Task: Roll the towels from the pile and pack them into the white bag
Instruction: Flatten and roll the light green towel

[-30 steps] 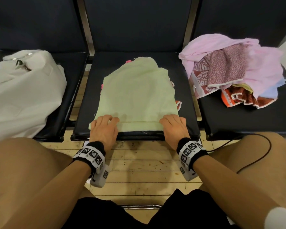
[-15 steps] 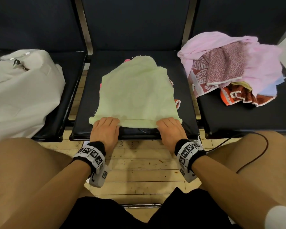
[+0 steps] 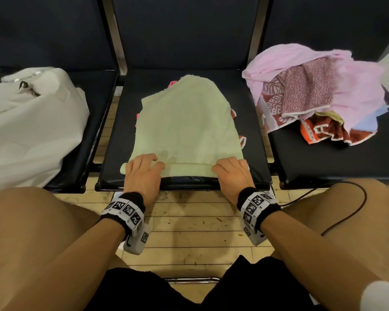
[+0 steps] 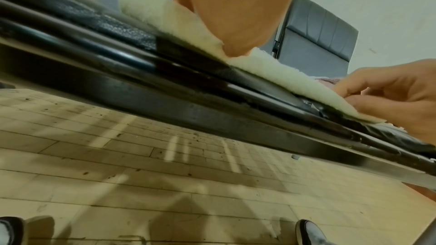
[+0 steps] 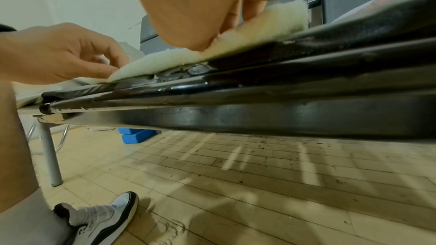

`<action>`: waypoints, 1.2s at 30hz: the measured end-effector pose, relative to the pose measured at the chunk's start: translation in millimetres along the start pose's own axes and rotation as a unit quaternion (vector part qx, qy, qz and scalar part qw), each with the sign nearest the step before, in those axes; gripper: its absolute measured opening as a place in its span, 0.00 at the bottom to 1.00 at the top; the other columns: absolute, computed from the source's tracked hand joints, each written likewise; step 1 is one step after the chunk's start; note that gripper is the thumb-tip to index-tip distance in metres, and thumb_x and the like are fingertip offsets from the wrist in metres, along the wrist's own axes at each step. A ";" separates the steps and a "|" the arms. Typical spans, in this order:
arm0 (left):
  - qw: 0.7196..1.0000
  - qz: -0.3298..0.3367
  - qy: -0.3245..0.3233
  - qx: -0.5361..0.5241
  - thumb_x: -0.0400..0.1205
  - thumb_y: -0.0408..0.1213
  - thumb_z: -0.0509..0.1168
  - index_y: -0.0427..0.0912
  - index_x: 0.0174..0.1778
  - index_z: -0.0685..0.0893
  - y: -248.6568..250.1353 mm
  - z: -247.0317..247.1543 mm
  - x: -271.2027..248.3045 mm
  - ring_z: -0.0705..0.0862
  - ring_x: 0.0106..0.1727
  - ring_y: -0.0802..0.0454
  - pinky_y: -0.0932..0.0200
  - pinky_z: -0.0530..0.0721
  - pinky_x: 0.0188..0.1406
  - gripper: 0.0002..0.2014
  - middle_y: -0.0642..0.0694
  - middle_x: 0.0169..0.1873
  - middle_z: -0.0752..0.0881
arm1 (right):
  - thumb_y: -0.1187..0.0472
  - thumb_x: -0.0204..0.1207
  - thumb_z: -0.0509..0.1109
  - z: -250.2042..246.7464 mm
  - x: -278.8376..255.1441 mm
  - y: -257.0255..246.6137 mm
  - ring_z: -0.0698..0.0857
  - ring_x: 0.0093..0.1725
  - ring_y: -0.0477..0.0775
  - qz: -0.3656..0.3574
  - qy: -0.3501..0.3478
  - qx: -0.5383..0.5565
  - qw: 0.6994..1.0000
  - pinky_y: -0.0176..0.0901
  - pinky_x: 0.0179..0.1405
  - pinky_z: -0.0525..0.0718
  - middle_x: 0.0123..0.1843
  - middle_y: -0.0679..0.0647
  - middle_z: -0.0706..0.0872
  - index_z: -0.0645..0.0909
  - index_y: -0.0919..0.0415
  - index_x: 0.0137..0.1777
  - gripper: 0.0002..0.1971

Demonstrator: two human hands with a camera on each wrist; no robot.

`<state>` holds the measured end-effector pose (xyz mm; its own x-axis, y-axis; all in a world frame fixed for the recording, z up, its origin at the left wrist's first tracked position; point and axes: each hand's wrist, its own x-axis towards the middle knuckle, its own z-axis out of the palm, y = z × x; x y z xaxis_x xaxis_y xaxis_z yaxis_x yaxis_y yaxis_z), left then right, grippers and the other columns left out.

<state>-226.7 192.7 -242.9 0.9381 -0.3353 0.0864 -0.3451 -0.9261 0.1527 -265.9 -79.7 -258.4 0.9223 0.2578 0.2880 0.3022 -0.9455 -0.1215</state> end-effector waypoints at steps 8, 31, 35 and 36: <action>0.999 0.018 -0.011 -0.029 0.84 0.49 0.55 0.44 0.62 0.82 -4.0 5.8 -1.2 0.82 0.60 0.42 0.43 0.75 0.66 0.18 0.46 0.58 0.86 | 0.66 0.70 0.74 -1.2 -5.1 -3.3 0.82 0.49 0.60 0.032 -0.029 0.033 0.999 0.52 0.51 0.81 0.49 0.54 0.86 0.85 0.59 0.54 0.13; 0.997 0.071 0.040 0.007 0.74 0.27 0.75 0.44 0.47 0.85 -3.1 2.3 0.3 0.80 0.41 0.43 0.49 0.78 0.41 0.10 0.46 0.42 0.85 | 0.76 0.56 0.77 3.5 -3.6 0.7 0.83 0.45 0.61 -0.017 -0.010 0.021 1.000 0.49 0.44 0.81 0.48 0.54 0.87 0.86 0.59 0.48 0.20; 0.998 0.052 0.014 -0.026 0.84 0.48 0.59 0.45 0.53 0.84 -3.4 1.9 -3.9 0.80 0.48 0.44 0.46 0.79 0.48 0.13 0.48 0.48 0.85 | 0.62 0.70 0.74 -3.0 -6.6 -1.9 0.82 0.50 0.59 0.003 -0.047 0.045 0.998 0.52 0.51 0.82 0.51 0.53 0.86 0.85 0.58 0.53 0.12; 0.998 0.054 0.011 -0.027 0.83 0.50 0.61 0.45 0.55 0.84 -4.1 3.8 -5.3 0.81 0.51 0.44 0.45 0.80 0.51 0.14 0.48 0.51 0.85 | 0.59 0.72 0.73 -3.7 -7.3 -2.4 0.82 0.51 0.58 0.009 -0.047 0.048 0.998 0.52 0.54 0.82 0.52 0.52 0.86 0.84 0.58 0.55 0.11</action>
<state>-230.2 197.6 -247.7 0.8945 -0.4286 0.1269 -0.4462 -0.8736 0.1943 -274.3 -80.0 -256.7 0.9450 0.2621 0.1956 0.3024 -0.9281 -0.2173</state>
